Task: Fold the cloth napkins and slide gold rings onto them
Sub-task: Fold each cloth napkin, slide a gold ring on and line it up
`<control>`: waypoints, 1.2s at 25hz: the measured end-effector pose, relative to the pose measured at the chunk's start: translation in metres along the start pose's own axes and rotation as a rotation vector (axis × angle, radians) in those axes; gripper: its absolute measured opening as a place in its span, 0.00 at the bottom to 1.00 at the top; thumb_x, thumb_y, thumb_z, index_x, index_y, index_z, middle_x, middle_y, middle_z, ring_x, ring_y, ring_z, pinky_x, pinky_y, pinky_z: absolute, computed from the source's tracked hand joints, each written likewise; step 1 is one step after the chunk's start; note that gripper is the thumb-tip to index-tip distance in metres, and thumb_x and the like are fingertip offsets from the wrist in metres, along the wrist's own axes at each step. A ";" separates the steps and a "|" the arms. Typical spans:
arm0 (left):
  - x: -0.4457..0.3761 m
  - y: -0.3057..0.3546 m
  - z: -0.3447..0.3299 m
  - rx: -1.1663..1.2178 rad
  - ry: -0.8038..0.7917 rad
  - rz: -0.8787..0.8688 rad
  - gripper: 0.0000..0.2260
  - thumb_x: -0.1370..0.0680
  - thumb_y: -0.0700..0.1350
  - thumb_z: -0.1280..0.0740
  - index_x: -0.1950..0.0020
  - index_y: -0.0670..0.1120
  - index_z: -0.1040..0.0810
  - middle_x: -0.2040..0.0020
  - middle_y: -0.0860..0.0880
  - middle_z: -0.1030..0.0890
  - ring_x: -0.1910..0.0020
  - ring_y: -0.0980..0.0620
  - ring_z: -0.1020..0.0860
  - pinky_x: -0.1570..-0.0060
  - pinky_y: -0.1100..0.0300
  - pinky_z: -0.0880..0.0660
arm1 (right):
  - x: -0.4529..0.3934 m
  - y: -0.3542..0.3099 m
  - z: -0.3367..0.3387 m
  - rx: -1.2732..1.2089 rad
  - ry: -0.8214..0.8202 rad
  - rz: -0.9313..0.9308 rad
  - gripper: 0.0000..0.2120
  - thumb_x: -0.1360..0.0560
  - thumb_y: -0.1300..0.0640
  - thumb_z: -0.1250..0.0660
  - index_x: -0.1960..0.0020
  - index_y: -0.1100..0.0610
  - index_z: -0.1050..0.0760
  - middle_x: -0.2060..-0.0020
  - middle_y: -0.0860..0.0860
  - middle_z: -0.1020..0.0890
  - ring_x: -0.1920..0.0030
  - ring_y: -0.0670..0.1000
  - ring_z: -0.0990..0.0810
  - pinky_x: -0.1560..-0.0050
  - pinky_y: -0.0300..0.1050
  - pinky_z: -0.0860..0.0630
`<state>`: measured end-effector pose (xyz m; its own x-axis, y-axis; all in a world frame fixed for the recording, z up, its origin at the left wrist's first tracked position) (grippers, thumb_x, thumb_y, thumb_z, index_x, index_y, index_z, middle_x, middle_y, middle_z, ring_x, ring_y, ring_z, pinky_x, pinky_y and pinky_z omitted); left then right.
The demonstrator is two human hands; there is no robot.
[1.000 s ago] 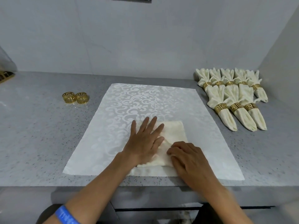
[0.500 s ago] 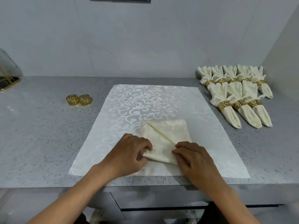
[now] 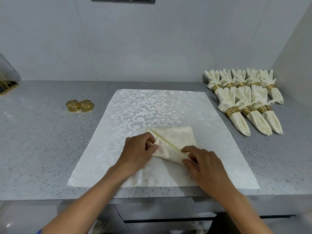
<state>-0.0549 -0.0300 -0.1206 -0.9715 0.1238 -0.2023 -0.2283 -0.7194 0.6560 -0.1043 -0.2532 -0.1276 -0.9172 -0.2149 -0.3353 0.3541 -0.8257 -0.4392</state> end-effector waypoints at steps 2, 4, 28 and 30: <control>0.000 -0.001 -0.001 -0.002 -0.005 -0.037 0.07 0.25 0.48 0.28 0.53 0.56 0.25 0.63 0.55 0.23 0.63 0.59 0.24 0.52 0.58 0.30 | 0.001 -0.003 0.003 0.035 0.003 0.052 0.06 0.22 0.52 0.34 0.46 0.46 0.24 0.60 0.40 0.25 0.63 0.43 0.30 0.60 0.35 0.34; 0.001 0.000 -0.002 -0.078 0.005 -0.123 0.04 0.24 0.47 0.28 0.54 0.56 0.20 0.61 0.57 0.25 0.64 0.58 0.25 0.53 0.56 0.31 | 0.003 -0.002 0.003 0.159 0.004 0.145 0.06 0.23 0.51 0.35 0.48 0.48 0.22 0.54 0.43 0.26 0.59 0.46 0.28 0.60 0.41 0.31; 0.048 -0.012 -0.008 -0.551 -0.036 -0.419 0.24 0.19 0.59 0.49 0.31 0.46 0.29 0.49 0.52 0.29 0.54 0.49 0.28 0.54 0.54 0.27 | 0.022 -0.018 0.021 0.182 -0.405 0.385 0.20 0.29 0.46 0.35 0.38 0.45 0.23 0.40 0.39 0.25 0.41 0.43 0.27 0.43 0.41 0.28; 0.047 -0.007 -0.006 -0.573 0.011 -0.456 0.20 0.19 0.55 0.47 0.34 0.46 0.28 0.51 0.51 0.29 0.58 0.49 0.27 0.58 0.54 0.28 | 0.018 -0.022 0.020 0.206 -0.357 0.428 0.16 0.30 0.48 0.35 0.43 0.46 0.20 0.44 0.40 0.23 0.44 0.44 0.26 0.46 0.40 0.29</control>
<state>-0.0989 -0.0228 -0.1394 -0.7863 0.4921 -0.3737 -0.5377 -0.8428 0.0216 -0.1321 -0.2487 -0.1075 -0.7177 -0.6840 -0.1308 0.6963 -0.7031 -0.1440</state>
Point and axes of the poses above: each hand's wrist, its own x-axis away from the middle knuckle, its own z-axis out of the back of the hand, y = z × x, the point moved 2 cm from there along -x, towards the middle knuckle
